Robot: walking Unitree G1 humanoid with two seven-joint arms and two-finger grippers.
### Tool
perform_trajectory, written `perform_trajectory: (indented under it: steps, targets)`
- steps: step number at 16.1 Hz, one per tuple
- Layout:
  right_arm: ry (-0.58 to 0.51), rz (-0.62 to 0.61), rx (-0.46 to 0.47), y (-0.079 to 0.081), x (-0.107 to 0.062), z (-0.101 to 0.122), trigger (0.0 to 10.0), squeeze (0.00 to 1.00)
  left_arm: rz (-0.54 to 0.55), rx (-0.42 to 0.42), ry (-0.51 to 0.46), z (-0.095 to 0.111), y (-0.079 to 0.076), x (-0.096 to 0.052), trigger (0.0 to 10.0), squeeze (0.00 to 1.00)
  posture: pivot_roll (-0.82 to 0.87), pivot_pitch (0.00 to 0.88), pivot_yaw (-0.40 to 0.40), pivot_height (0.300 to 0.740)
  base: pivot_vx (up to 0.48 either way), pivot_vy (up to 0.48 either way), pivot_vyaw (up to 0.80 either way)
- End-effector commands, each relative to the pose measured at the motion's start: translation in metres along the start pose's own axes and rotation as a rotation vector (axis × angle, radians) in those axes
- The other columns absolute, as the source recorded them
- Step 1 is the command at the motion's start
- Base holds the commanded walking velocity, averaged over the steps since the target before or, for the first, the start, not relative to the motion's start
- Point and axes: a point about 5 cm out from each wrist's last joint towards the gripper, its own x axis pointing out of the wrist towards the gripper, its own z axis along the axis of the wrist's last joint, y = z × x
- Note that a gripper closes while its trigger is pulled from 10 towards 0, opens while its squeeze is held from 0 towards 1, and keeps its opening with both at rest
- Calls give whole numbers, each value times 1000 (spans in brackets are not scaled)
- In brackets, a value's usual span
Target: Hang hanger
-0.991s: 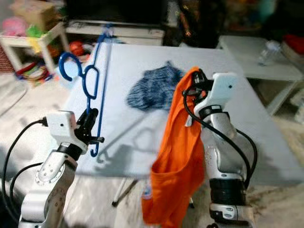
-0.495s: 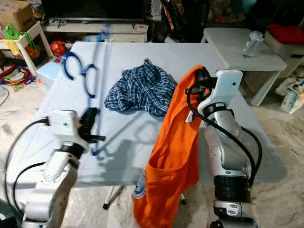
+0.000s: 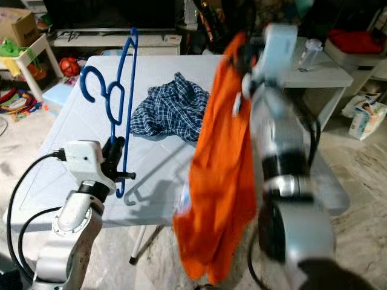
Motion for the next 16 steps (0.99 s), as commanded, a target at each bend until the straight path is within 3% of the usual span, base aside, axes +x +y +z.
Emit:
perform_trajectory:
  steps: [1, 3, 4, 5, 6, 9, 11, 13, 14, 15, 16]
  targets:
    - [-44, 5, 16, 3, 8, 12, 10000, 0, 15, 9, -22, 4, 1, -2, 10000, 0, 78, 81, -61, 740, 0, 0, 0]
    - [-114, 59, 14, 21, 26, 41, 10000, 0, 27, 12, -22, 3, 2, -3, 10000, 0, 88, 76, -72, 740, 0, 0, 0]
    - [-196, 86, 37, 37, 41, 75, 10000, 0, 44, 24, -23, 2, 3, -5, 10000, 0, 101, 65, -88, 740, 0, 0, 0]
    - [-231, 99, 40, 45, 45, 91, 10000, 0, 56, 28, -22, 1, 4, -5, 10000, 0, 103, 62, -92, 740, 0, 0, 0]
    - [-298, 107, 59, 56, 52, 120, 10000, 0, 65, 32, -35, 4, 3, -4, 10000, 0, 112, 57, -104, 740, 0, 0, 0]
    - [-433, 83, 96, 63, 53, 169, 10000, 0, 127, 62, -66, 8, 9, -3, 10000, 0, 140, 51, -136, 740, 0, 0, 0]
    - [-414, 62, 27, 61, 53, 155, 10000, 0, 143, 75, -69, 9, 11, -6, 10000, 0, 149, 52, -143, 740, 0, 0, 0]
    - [-288, 86, -71, 59, 53, 114, 10000, 0, 136, 74, -69, 8, 9, -6, 10000, 0, 145, 54, -140, 740, 0, 0, 0]
    - [-135, 141, -130, 51, 45, 64, 10000, 0, 119, 71, -70, 8, 5, -5, 10000, 0, 139, 56, -135, 740, 0, 0, 0]
    - [-29, 211, -121, 45, 36, 30, 10000, 1000, 102, 68, -70, 8, 3, -4, 10000, 0, 131, 58, -129, 740, 0, 0, 0]
    - [45, 232, -174, 36, 27, 6, 10000, 1000, 90, 68, -69, 7, 1, -4, 10000, 0, 126, 60, -124, 740, 0, 0, 0]
